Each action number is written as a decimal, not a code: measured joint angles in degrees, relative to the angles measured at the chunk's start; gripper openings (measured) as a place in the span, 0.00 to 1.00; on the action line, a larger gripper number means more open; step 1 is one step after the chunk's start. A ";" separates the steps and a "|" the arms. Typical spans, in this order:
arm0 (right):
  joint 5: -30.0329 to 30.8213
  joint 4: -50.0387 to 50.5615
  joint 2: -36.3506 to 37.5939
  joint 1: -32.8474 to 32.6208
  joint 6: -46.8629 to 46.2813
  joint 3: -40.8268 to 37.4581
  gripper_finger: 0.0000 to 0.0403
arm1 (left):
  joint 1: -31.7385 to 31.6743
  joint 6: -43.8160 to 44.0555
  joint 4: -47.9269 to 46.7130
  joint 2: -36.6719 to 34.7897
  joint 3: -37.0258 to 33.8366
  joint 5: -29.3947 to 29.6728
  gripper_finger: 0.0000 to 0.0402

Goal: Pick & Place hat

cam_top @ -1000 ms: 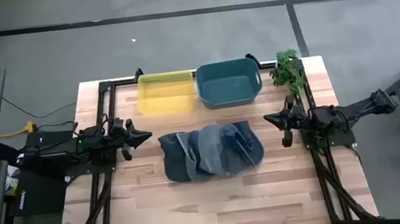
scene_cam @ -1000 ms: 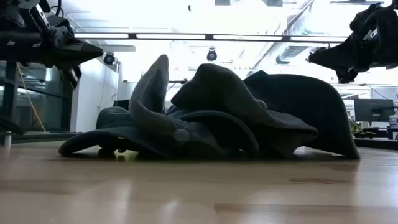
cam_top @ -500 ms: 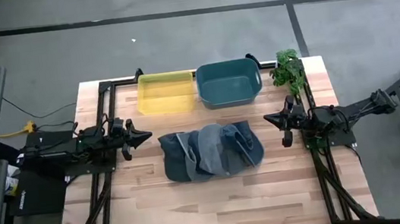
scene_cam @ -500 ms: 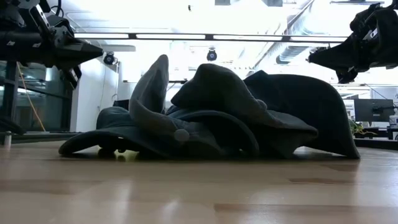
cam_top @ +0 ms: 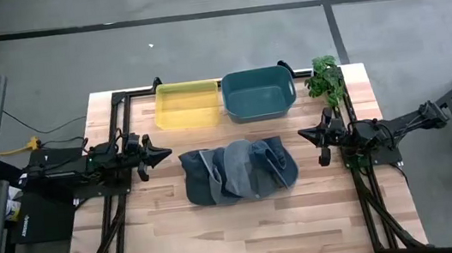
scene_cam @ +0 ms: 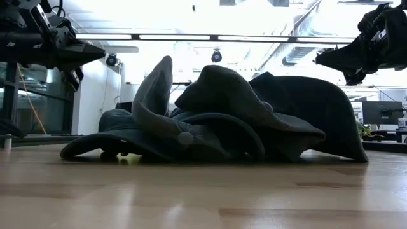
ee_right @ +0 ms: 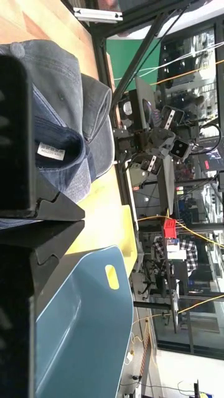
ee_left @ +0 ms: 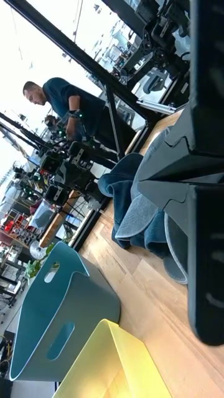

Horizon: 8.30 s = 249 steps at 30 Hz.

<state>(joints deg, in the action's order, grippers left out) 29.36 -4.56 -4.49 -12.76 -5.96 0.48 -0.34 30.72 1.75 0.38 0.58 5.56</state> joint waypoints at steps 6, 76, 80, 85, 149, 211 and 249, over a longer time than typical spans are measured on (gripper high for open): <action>0.00 0.00 0.02 -0.02 0.00 0.00 0.00 | -0.02 0.02 -0.01 0.00 0.00 0.00 0.00; 0.00 0.00 -0.01 -0.01 0.00 -0.01 0.00 | -0.01 0.01 -0.01 0.00 0.00 0.00 0.00; 0.00 0.00 0.02 0.00 0.00 0.01 0.00 | 0.00 0.02 -0.01 0.00 0.00 0.00 0.00; 0.00 0.00 0.00 -0.01 0.00 -0.01 0.00 | -0.01 0.01 0.00 0.00 0.00 0.00 0.00; -11.14 31.35 -42.77 0.01 -41.48 31.59 0.36 | -0.01 0.01 -0.01 0.00 0.00 0.00 0.00; -30.20 12.18 -69.71 0.00 -48.55 31.73 0.17 | -0.01 0.02 -0.01 0.00 0.00 0.00 0.00; 11.98 61.41 -68.92 0.99 -7.41 70.67 0.01 | -0.01 0.01 -0.01 0.00 0.00 0.00 0.00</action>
<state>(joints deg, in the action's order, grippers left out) 41.34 56.85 -73.41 -11.77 -13.37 71.15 -0.35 30.73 1.74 0.38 0.58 5.56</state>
